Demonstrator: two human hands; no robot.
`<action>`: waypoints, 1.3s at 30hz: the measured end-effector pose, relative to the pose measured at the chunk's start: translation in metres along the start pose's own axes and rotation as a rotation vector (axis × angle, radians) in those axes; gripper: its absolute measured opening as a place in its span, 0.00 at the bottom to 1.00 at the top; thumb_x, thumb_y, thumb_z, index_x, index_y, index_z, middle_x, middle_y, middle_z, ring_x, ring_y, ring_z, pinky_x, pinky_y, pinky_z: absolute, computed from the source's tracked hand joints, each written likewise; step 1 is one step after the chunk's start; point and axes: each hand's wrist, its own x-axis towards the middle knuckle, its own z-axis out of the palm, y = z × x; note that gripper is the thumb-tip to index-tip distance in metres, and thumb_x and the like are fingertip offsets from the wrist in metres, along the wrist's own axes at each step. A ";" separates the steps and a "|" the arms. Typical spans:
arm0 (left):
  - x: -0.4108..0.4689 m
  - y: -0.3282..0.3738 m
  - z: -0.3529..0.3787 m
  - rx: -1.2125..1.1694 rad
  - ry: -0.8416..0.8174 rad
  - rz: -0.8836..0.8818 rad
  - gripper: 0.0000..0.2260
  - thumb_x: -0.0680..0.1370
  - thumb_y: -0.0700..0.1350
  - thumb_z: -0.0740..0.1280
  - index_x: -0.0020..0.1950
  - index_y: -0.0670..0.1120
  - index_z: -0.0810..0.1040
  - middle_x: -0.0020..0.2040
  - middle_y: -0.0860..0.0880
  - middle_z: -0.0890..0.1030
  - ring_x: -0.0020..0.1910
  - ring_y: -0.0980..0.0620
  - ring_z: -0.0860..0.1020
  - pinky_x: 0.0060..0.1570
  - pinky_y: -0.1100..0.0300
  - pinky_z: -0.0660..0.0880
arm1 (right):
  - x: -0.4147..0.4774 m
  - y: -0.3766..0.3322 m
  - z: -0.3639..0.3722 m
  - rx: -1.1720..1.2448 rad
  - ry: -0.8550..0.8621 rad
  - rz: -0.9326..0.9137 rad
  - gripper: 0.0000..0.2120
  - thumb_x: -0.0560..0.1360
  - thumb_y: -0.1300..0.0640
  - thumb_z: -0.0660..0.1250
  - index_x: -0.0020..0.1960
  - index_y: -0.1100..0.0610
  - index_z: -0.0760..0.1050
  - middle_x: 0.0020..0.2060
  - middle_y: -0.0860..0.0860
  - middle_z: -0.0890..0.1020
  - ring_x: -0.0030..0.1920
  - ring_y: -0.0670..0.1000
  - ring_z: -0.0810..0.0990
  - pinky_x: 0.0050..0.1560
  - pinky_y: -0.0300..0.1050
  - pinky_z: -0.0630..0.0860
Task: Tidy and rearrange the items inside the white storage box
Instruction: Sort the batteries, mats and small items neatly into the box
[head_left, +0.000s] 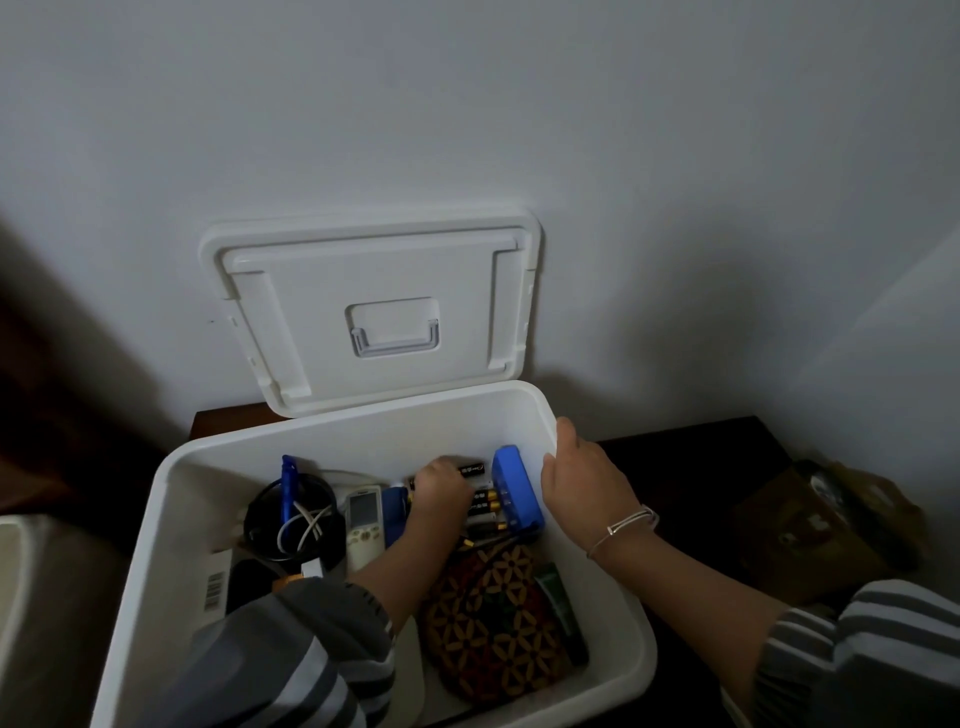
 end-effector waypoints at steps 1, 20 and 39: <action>0.003 0.000 -0.003 -0.026 -0.036 0.016 0.12 0.81 0.38 0.61 0.64 0.37 0.72 0.62 0.40 0.74 0.59 0.45 0.75 0.54 0.56 0.73 | 0.000 0.000 0.000 0.002 0.000 0.000 0.21 0.81 0.55 0.53 0.72 0.59 0.56 0.55 0.58 0.76 0.52 0.55 0.76 0.44 0.47 0.74; -0.005 -0.033 -0.003 -0.225 0.298 0.160 0.18 0.54 0.44 0.82 0.38 0.40 0.81 0.28 0.44 0.80 0.23 0.49 0.79 0.21 0.64 0.70 | -0.001 -0.001 -0.002 0.022 -0.003 0.001 0.21 0.81 0.53 0.52 0.71 0.58 0.56 0.54 0.58 0.77 0.52 0.55 0.77 0.47 0.49 0.77; -0.009 -0.006 0.030 -0.696 0.329 -0.088 0.20 0.77 0.42 0.64 0.70 0.47 0.71 0.63 0.47 0.77 0.59 0.48 0.75 0.58 0.56 0.70 | -0.002 0.000 -0.002 0.026 0.004 -0.020 0.21 0.81 0.53 0.53 0.71 0.59 0.57 0.53 0.57 0.77 0.50 0.54 0.77 0.45 0.47 0.76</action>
